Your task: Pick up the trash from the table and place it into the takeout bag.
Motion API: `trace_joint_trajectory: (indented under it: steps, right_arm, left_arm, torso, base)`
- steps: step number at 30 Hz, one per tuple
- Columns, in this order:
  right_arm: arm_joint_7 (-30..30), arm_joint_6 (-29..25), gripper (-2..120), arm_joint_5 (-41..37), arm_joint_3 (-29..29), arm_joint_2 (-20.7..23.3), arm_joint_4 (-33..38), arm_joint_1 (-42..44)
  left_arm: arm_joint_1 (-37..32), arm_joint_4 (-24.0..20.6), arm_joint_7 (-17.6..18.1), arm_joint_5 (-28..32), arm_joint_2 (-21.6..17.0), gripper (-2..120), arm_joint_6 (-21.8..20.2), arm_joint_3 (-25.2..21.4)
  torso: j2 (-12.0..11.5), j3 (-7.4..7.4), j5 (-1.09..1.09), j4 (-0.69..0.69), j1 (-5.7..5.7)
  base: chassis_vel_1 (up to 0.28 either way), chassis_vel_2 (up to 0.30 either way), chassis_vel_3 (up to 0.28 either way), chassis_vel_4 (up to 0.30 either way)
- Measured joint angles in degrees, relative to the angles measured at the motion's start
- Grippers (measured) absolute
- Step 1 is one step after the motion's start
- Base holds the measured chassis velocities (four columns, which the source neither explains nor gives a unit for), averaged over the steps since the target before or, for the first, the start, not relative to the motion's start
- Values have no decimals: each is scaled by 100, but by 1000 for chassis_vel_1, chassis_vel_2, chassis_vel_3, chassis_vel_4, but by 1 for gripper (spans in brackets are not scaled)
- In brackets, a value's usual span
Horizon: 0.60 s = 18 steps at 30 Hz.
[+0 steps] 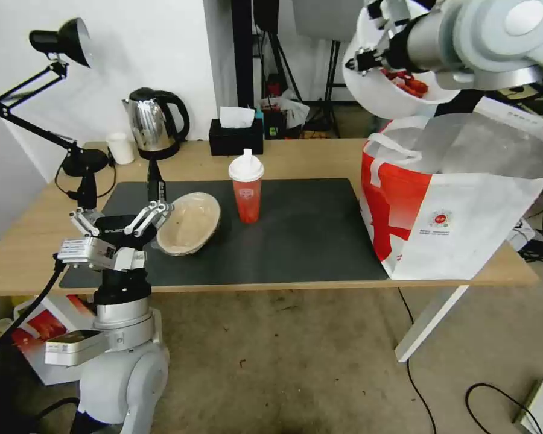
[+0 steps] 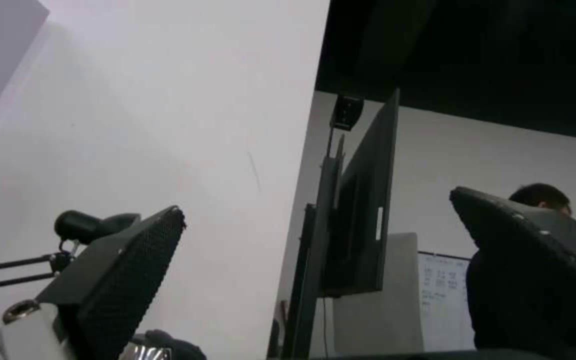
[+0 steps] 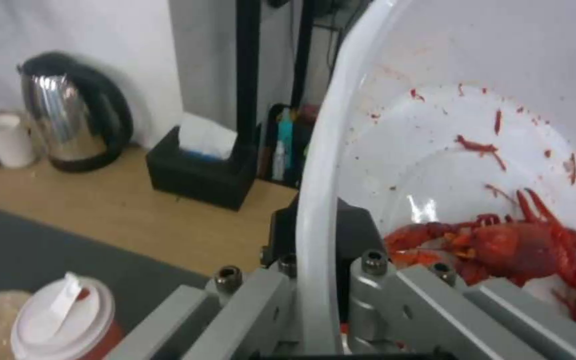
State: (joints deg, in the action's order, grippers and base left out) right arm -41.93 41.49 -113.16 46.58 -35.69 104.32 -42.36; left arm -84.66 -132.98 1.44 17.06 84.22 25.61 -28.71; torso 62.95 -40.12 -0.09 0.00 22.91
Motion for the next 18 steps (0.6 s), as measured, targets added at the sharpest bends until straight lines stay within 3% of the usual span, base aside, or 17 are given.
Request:
trace_joint_trajectory:
  steps: [12,18]
  right_arm:
    - [66,0,0,-36,-599,357,-142,630]
    - [129,-1,0,-39,-1300,508,-189,1416]
  left_arm:
    - [51,134,-1,7,-19,100,6,58]
    - [45,165,-8,-2,-2,100,11,70]
  torso:
    - [0,0,1,-2,0]
    - [0,0,1,0,0]
  base:
    - [0,0,0,0]
    - [0,0,0,0]
